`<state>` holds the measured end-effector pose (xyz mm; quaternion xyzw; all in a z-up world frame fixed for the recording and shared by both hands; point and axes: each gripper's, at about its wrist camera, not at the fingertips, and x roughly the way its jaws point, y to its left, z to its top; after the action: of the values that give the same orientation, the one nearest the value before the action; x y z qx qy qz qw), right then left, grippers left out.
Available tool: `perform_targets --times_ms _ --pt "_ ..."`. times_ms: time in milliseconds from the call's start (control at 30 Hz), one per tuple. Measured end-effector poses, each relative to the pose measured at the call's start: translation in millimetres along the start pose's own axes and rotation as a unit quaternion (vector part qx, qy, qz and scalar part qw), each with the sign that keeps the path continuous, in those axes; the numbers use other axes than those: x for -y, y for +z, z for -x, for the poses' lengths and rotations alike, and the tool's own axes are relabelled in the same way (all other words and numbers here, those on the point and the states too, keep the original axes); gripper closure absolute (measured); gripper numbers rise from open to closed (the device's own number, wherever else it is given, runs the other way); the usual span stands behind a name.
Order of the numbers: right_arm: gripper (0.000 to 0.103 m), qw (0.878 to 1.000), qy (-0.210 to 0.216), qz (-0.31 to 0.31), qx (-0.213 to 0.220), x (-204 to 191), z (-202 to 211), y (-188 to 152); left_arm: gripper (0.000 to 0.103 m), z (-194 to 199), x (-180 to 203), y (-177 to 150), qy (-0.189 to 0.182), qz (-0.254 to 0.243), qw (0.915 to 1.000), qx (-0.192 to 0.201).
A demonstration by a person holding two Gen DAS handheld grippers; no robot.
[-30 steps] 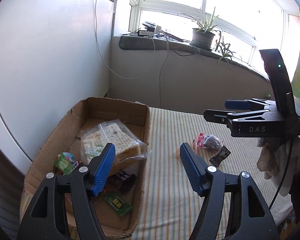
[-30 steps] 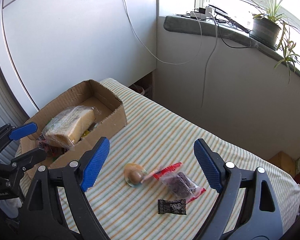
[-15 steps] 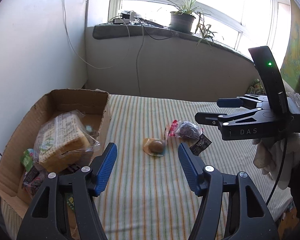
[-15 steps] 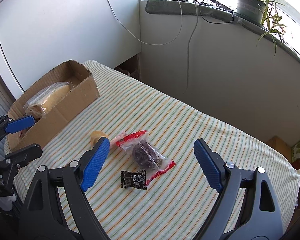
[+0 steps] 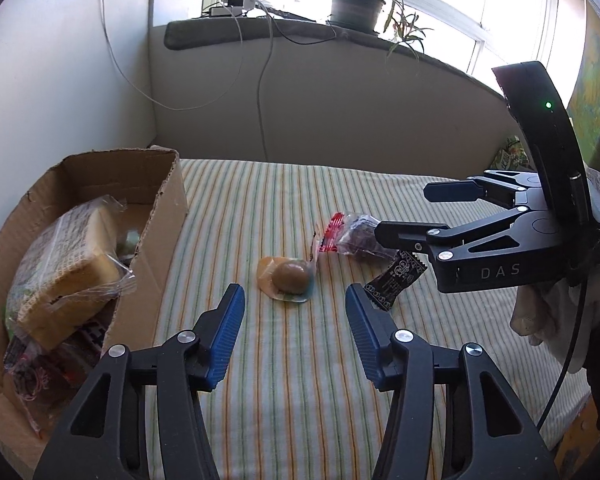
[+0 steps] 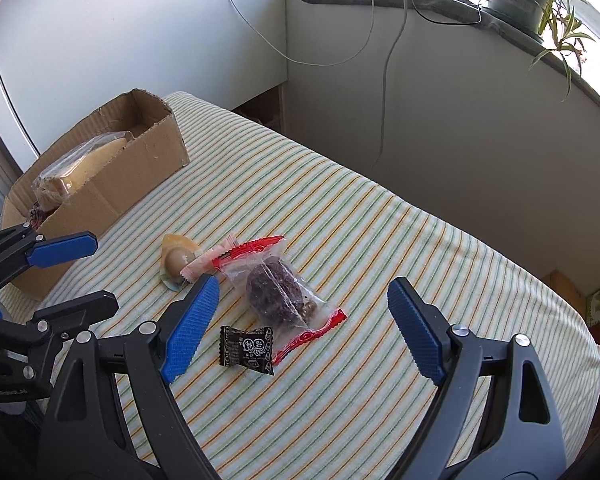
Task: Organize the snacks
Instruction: 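Move both tools back toward the jelly cup and pastry bag, then close the right tool on the red-ribboned pastry bag while the left tool closes on the round jelly cup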
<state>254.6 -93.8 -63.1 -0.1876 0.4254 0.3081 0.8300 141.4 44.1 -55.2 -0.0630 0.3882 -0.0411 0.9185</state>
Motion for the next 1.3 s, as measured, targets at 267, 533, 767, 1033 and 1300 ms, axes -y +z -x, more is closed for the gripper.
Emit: perform_targets --times_ms 267,533,767,1033,1300 --pt "0.018 0.999 -0.001 0.030 -0.030 -4.9 -23.9 4.1 0.058 -26.6 -2.0 4.5 0.001 0.002 0.9998 -0.022" --pt "0.023 0.998 0.001 0.031 -0.046 -4.6 -41.9 7.8 0.058 -52.2 -2.4 8.4 0.002 -0.003 0.9990 -0.044" --pt "0.050 0.998 0.004 0.019 -0.058 0.9 -51.7 4.9 0.063 -58.7 0.8 9.0 0.000 -0.012 0.9987 -0.049" --pt "0.063 0.998 -0.003 0.008 -0.059 10.7 -49.7 3.6 0.065 -59.6 4.2 7.6 -0.005 -0.035 0.9981 -0.050" --pt "0.063 0.998 -0.004 0.003 -0.057 18.7 -51.0 3.3 0.059 -50.8 9.1 2.7 -0.029 -0.038 0.9979 -0.044"
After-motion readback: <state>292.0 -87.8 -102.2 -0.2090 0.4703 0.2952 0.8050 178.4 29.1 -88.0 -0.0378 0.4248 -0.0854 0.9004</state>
